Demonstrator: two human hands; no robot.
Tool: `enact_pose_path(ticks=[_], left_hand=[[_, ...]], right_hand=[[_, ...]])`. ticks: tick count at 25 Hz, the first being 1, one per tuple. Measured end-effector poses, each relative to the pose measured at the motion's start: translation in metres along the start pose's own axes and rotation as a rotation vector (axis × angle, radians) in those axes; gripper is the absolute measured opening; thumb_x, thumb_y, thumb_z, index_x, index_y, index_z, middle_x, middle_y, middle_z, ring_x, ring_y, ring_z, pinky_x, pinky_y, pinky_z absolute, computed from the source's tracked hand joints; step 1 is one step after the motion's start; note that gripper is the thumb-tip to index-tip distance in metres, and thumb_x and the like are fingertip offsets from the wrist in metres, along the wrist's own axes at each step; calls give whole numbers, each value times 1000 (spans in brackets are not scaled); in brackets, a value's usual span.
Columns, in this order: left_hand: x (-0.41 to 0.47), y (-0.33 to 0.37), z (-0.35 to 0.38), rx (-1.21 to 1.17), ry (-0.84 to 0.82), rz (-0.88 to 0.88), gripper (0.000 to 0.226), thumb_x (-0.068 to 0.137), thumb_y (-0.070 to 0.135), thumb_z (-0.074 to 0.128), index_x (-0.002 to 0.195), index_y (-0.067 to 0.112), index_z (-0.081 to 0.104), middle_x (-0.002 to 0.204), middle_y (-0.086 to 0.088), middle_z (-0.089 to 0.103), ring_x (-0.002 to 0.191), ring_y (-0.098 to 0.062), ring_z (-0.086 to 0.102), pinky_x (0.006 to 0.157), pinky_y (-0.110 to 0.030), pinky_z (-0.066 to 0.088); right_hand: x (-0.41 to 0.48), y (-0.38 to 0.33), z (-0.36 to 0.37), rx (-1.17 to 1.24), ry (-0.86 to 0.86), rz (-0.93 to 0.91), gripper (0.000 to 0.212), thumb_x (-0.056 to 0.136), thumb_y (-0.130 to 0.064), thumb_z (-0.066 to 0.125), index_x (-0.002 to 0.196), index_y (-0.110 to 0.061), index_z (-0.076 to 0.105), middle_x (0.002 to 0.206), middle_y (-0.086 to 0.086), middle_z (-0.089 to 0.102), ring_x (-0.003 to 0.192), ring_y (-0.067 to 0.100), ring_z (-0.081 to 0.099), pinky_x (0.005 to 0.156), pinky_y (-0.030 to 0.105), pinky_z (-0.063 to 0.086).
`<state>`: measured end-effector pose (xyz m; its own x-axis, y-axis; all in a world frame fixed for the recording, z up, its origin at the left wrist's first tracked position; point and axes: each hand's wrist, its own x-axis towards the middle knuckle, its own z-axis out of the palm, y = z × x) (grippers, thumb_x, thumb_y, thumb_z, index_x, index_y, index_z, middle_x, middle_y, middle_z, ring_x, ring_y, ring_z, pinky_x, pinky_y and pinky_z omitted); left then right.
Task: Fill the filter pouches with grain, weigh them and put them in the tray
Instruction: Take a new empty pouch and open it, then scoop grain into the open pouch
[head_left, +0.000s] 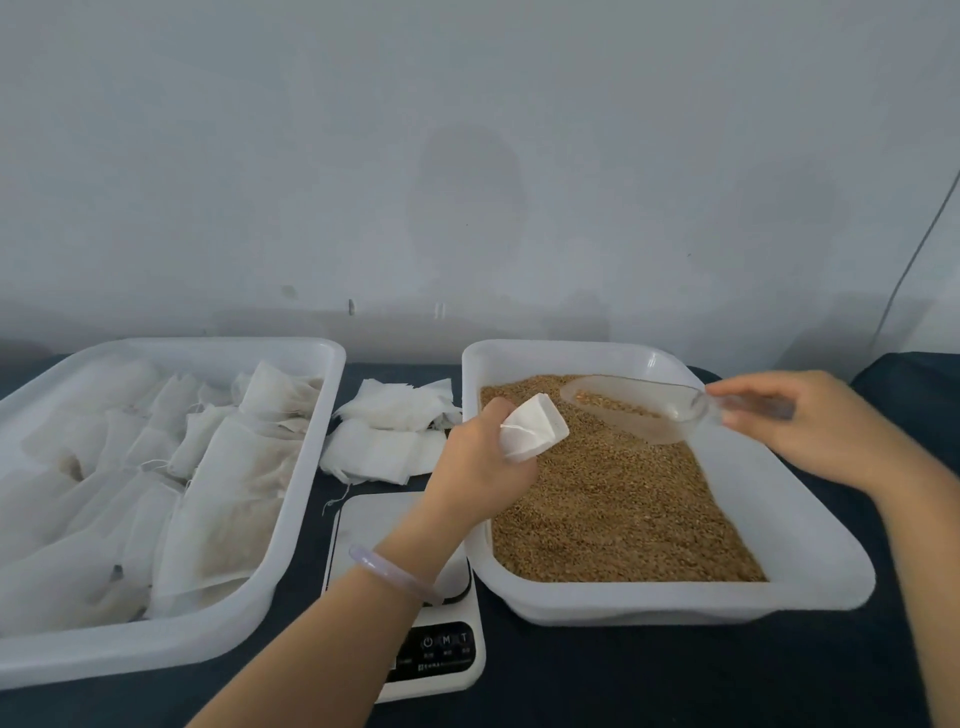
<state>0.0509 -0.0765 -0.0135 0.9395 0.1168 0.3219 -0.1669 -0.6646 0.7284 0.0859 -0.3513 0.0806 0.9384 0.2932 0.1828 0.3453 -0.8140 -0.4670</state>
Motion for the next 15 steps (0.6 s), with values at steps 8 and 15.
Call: enact_pose_path(ticks=[8, 15], left_hand=[[-1, 1, 7, 141, 10, 112, 27, 80, 21, 64, 103, 16, 50, 80, 4, 56, 73, -19, 56, 53, -23, 40], [-1, 0, 11, 285, -52, 195, 22, 81, 23, 61, 94, 9, 48, 79, -3, 56, 70, -24, 55, 56, -28, 37]], right_hand=[[-3, -21, -10, -106, -23, -73, 28, 84, -21, 67, 103, -42, 65, 99, -22, 63, 111, 9, 54, 106, 40, 35], [4, -31, -17, -223, -62, -99, 32, 81, -19, 70, 98, -46, 65, 99, -20, 65, 107, 9, 56, 94, 27, 36]])
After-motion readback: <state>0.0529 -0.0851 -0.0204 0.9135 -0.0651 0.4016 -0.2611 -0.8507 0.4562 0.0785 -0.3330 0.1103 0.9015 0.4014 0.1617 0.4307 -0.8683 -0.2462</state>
